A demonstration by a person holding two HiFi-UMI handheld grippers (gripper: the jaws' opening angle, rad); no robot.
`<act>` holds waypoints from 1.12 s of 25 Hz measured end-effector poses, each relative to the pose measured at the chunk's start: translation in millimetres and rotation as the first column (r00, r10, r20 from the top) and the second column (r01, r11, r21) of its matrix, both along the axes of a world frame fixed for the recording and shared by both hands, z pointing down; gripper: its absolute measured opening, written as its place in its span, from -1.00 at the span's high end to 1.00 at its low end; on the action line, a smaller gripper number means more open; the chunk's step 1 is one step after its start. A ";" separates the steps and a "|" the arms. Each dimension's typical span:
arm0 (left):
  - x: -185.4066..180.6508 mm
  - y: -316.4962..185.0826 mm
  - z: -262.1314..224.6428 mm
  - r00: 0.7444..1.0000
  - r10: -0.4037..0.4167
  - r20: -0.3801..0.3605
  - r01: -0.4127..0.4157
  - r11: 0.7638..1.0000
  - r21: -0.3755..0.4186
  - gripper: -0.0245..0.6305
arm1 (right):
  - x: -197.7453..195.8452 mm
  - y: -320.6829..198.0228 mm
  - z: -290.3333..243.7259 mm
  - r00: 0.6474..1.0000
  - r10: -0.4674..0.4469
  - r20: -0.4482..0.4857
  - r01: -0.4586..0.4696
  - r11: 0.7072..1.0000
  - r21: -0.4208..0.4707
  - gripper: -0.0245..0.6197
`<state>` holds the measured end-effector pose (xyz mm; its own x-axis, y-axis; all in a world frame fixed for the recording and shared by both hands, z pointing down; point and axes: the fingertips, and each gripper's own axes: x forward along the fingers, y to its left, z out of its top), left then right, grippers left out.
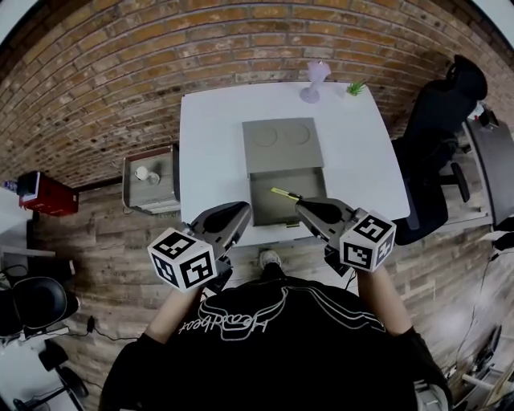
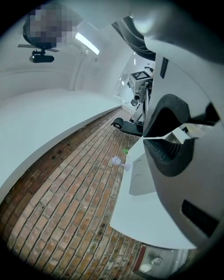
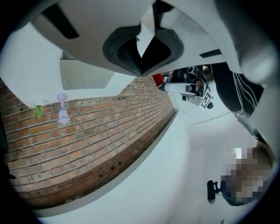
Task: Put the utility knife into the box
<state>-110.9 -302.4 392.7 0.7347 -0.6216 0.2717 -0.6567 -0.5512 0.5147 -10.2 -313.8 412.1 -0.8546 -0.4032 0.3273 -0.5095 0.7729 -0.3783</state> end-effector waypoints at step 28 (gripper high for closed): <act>5.8 62.6 -30.0 0.993 0.114 0.007 -0.115 0.989 0.095 0.81 | -28.8 64.2 -40.1 0.995 -0.034 0.098 0.020 0.991 0.135 0.92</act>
